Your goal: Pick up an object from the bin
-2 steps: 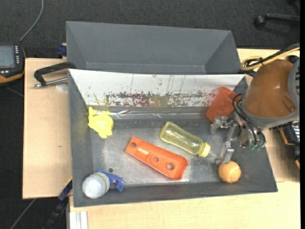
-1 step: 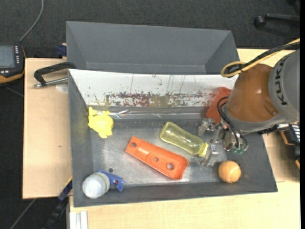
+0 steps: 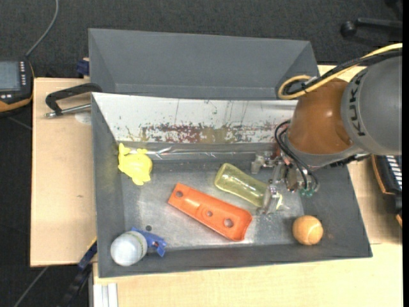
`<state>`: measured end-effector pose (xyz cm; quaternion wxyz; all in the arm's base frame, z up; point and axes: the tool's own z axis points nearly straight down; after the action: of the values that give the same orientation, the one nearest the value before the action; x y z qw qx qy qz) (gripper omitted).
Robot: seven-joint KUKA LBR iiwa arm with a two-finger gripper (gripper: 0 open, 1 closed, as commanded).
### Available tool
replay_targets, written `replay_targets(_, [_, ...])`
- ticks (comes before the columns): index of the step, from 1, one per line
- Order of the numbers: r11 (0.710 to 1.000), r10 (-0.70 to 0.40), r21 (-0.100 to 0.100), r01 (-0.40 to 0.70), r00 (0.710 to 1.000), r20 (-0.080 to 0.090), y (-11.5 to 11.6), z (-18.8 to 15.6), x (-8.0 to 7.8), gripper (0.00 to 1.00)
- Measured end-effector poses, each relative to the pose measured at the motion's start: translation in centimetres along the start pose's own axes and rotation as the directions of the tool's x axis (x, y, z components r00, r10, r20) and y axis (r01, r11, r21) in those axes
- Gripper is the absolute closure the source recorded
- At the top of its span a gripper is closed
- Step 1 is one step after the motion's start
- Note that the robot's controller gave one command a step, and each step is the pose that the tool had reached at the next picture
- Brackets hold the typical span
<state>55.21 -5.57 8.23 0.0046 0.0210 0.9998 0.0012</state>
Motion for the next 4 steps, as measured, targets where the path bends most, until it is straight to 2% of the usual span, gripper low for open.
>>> replay_targets(1, [0.998,-0.064,0.000,0.064,0.998,-0.001,2.8,1.0,-1.1,0.00])
replay_targets(2, [0.947,0.320,-0.001,-0.320,0.947,-0.001,5.1,1.2,2.0,1.00])
replay_targets(3, [0.947,0.320,-0.001,-0.320,0.947,-0.001,5.1,1.2,2.0,1.00])
replay_targets(4, [0.946,0.324,-0.002,-0.324,0.946,0.003,5.0,-5.3,1.8,1.00])
